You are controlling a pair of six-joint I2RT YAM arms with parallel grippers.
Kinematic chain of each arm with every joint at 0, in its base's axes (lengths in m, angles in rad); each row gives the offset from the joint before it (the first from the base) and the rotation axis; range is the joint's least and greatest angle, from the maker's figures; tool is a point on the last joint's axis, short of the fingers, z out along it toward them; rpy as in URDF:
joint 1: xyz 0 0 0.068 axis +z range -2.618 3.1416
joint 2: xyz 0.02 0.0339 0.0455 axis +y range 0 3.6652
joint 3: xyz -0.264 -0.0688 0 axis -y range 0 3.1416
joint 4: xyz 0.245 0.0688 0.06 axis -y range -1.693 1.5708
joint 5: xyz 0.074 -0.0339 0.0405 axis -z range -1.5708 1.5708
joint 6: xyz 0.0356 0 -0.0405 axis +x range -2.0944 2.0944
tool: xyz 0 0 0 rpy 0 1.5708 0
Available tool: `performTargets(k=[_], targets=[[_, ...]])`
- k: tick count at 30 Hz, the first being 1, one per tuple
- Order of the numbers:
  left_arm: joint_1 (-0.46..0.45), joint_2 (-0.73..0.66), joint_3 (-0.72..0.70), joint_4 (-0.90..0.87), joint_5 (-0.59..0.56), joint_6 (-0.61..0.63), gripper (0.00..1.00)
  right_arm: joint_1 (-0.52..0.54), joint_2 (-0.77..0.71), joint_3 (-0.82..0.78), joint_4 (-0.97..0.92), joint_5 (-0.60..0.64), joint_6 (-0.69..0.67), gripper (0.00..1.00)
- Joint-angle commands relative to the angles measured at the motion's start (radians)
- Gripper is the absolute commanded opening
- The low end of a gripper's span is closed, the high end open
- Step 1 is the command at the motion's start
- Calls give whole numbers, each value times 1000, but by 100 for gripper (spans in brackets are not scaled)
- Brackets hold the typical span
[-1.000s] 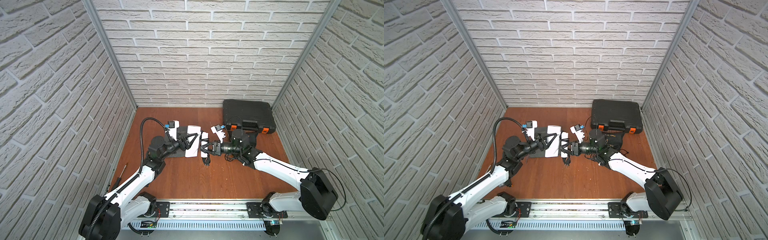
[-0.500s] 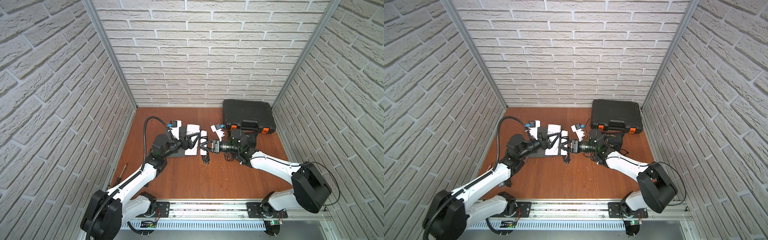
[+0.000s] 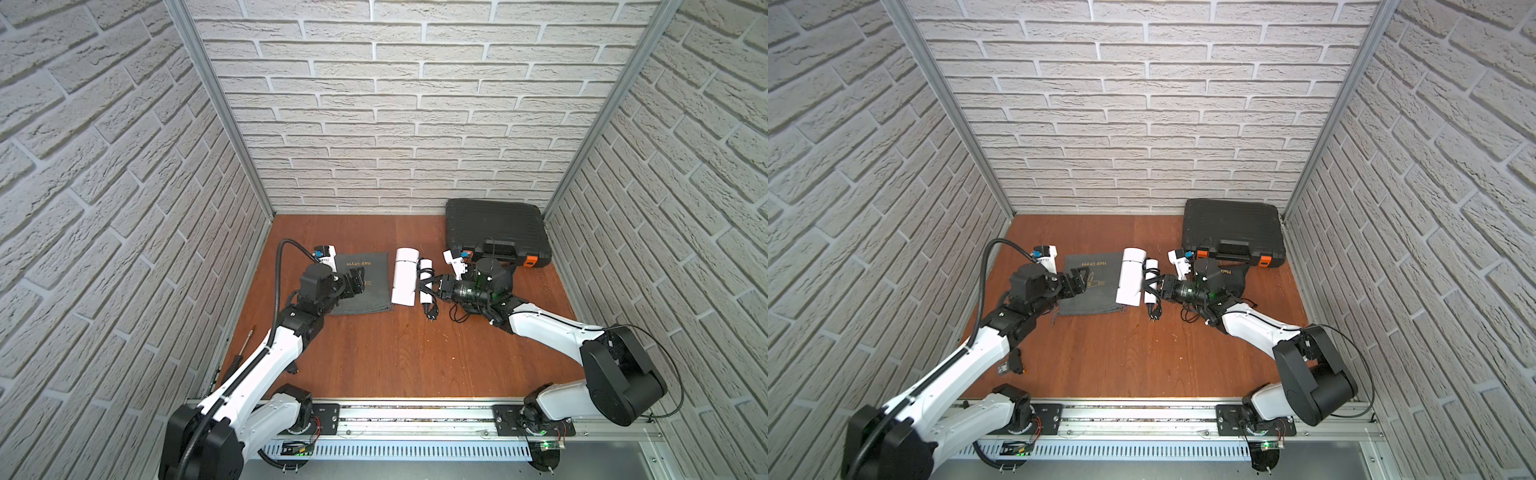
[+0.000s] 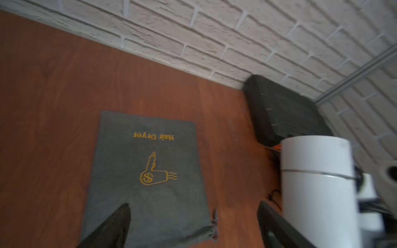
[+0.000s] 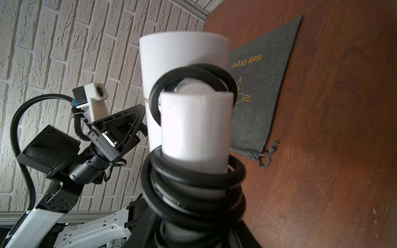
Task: Pack away hair dryers
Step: Fold the hair dryer, then adjust the drawstring bag at the center of the board.
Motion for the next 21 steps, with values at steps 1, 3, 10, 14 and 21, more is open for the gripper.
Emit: performTargets(k=[1, 3, 10, 14, 21], targets=[[43, 126, 55, -191, -37, 31, 70, -20, -12, -4, 32, -11, 7, 3], [64, 205, 66, -196, -26, 29, 55, -27, -19, -5, -2, -6, -2, 3], [82, 437, 103, -158, 60, 17, 34, -47, -73, 15, -206, 39, -100, 3], [80, 545, 122, -117, 98, 2, 27, -71, -103, 14, -262, 46, -126, 3], [-6, 711, 209, -34, 182, -52, 25, -117, -144, 2, -325, 49, -164, 2]])
